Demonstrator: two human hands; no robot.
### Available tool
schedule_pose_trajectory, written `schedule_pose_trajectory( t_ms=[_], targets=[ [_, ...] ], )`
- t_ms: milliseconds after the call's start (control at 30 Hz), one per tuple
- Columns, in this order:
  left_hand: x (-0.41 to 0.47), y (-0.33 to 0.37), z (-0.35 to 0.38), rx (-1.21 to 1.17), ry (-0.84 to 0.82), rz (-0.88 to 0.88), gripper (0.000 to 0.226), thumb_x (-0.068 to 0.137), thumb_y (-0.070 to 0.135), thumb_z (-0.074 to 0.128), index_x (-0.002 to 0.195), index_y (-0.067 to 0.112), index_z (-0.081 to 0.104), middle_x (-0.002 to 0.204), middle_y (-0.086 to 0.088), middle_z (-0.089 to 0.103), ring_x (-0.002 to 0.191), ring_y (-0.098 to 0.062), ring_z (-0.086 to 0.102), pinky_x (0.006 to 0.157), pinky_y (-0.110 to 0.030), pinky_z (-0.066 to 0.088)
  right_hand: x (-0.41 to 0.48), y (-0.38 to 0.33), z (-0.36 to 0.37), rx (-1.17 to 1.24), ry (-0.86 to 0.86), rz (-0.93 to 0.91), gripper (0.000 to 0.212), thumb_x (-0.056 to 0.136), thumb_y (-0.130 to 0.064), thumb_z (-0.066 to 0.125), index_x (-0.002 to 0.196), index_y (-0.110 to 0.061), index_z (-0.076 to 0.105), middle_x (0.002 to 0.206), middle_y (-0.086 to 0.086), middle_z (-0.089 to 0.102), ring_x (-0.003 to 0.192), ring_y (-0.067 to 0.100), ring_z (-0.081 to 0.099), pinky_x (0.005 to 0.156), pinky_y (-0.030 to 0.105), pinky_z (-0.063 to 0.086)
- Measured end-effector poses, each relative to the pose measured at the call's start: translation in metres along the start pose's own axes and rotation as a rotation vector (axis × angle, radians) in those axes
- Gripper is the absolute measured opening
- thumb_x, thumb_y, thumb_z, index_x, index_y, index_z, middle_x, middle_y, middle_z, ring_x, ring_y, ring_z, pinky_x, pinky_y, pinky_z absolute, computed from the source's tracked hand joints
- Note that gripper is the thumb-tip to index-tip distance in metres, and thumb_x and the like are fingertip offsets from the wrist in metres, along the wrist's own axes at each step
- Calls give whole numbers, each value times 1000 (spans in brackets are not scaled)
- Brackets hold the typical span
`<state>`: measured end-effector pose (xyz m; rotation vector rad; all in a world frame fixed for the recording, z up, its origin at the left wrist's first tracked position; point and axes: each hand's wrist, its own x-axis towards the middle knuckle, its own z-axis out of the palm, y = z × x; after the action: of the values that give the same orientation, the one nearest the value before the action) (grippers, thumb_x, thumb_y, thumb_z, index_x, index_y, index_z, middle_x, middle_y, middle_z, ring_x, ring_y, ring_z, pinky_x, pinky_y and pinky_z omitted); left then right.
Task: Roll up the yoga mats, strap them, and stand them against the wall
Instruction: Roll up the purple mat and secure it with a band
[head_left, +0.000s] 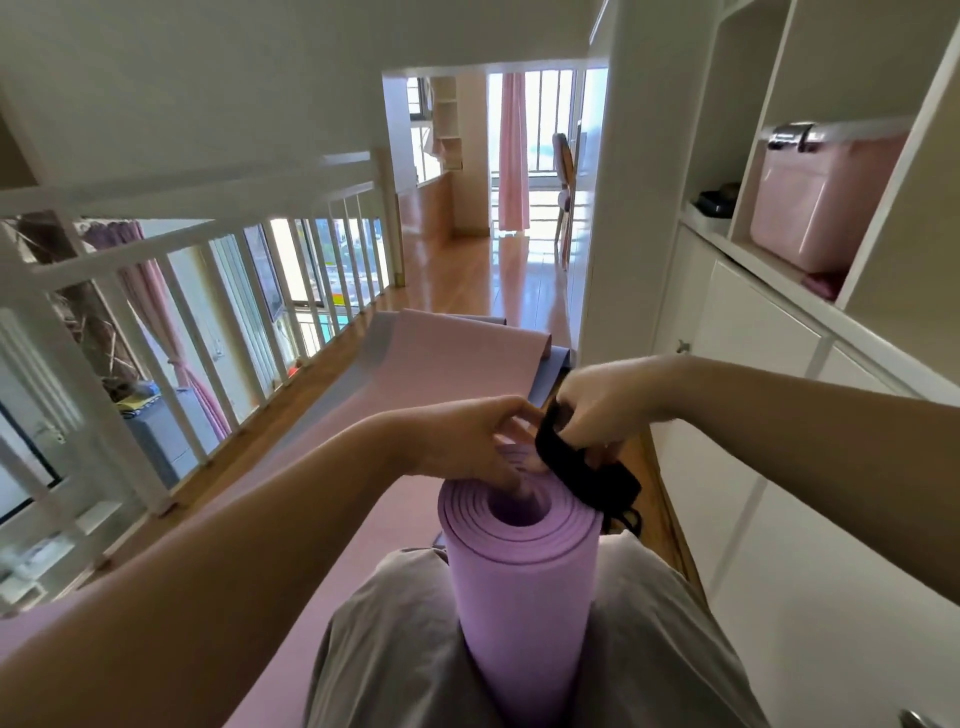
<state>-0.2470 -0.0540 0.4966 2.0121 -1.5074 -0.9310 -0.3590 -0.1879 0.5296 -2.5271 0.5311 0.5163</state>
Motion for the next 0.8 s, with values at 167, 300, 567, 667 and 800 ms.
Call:
schedule_pose_trajectory(
  t_ms=[167,300,567,667,800],
  targets=[
    [-14,3,-22,-237,267,101,79,78,12,74,142,31,32,135,5,46,123,-17,49,102,-37,45,-6,-9,-12,-141,430,-286,25,87,-30,64,81,-6,65,57,-7,50,47,5,46,49,9,37],
    [-18,16,-27,-254,342,260,65,83,-2,67,126,40,42,123,20,49,116,0,51,90,-21,50,-11,-15,-21,-77,366,-411,11,82,-25,73,84,-15,71,62,-21,65,63,-7,61,61,10,43],
    [-17,15,-24,-468,263,323,33,87,21,63,118,14,57,105,5,68,102,-11,64,88,-27,53,-31,-27,-29,348,364,-722,23,69,-34,68,85,-18,72,73,-9,70,77,7,67,76,9,48],
    [-10,14,-19,-628,335,284,23,94,25,55,107,6,59,90,-9,57,78,-16,61,81,-30,51,-22,-22,-27,494,414,-718,27,74,-32,72,89,-11,71,85,0,71,83,9,68,77,14,50],
    [-6,13,-18,-679,453,241,14,95,19,54,101,8,61,82,-7,51,56,-6,42,58,-18,45,-14,-20,-20,1033,288,-655,29,79,-26,61,97,-5,67,102,13,68,93,23,68,76,31,58]
  ],
)
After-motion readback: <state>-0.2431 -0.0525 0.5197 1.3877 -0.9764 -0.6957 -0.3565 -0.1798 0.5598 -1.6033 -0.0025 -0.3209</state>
